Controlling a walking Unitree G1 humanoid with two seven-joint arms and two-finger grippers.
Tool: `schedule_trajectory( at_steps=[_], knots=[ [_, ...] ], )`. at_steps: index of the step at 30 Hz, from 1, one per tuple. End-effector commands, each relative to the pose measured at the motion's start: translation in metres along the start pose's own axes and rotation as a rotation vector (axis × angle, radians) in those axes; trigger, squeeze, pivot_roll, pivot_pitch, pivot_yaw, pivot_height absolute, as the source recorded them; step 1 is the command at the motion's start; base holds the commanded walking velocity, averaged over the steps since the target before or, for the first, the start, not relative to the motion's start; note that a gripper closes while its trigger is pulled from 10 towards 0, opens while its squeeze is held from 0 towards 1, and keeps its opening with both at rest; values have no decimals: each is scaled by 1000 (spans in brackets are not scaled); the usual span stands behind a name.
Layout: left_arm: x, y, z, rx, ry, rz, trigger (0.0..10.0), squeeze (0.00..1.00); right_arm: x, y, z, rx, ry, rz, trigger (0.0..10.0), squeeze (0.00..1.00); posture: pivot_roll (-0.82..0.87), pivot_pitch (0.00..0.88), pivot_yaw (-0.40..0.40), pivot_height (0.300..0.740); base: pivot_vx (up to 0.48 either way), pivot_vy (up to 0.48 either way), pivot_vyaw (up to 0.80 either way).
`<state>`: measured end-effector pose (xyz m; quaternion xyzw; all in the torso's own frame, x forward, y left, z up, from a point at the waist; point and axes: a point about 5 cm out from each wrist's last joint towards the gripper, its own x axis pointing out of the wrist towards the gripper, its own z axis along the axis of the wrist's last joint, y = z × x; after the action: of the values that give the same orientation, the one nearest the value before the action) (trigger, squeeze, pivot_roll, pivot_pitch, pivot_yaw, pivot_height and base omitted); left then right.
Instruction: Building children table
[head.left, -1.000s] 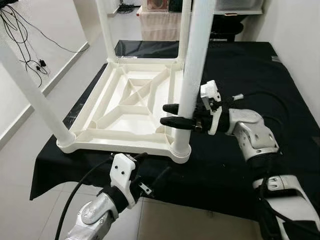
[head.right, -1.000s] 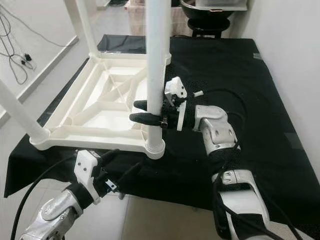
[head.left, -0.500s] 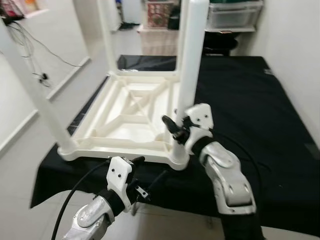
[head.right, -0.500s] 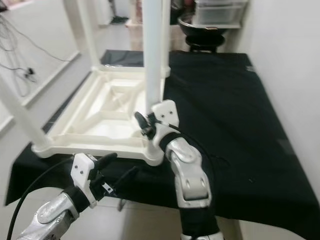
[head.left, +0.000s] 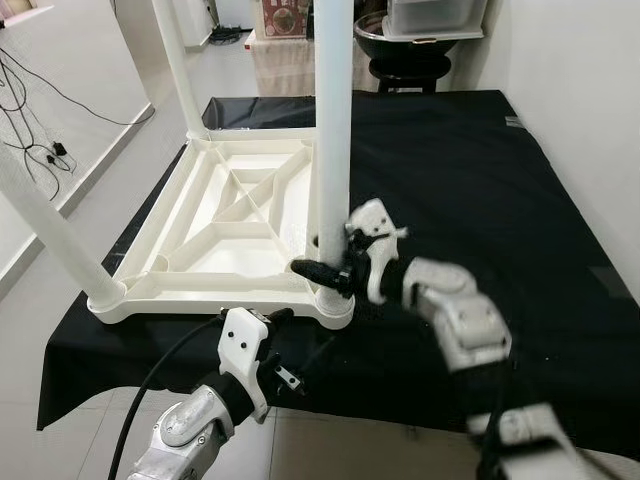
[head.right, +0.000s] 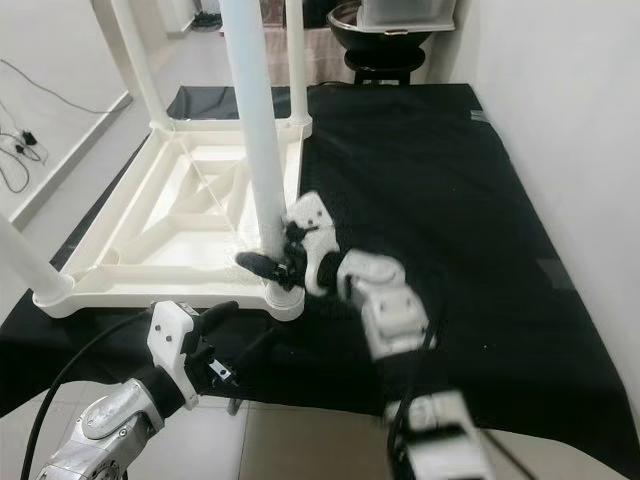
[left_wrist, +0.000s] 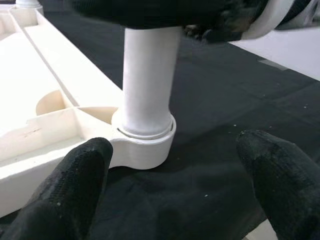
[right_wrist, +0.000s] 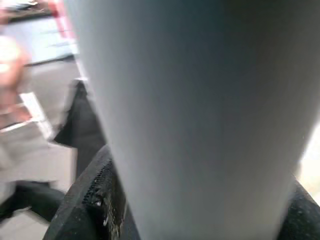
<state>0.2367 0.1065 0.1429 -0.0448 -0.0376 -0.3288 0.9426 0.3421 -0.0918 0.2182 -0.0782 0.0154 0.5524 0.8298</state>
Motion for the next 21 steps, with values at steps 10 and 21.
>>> schedule_trajectory(
  at_steps=[10, 21],
  knots=[
    [-4, -5, -3, -1, 10, 15, 10000, 0, -1, -15, 0, -15, 57, 290, 0, 0, 81, 140, 12, 740, 0, 0, 0],
    [-5, -7, -4, -9, 12, 11, 10000, 0, -17, -24, -9, 34, 40, 273, 0, 0, 58, 139, 20, 740, 0, 0, 0]
  ],
)
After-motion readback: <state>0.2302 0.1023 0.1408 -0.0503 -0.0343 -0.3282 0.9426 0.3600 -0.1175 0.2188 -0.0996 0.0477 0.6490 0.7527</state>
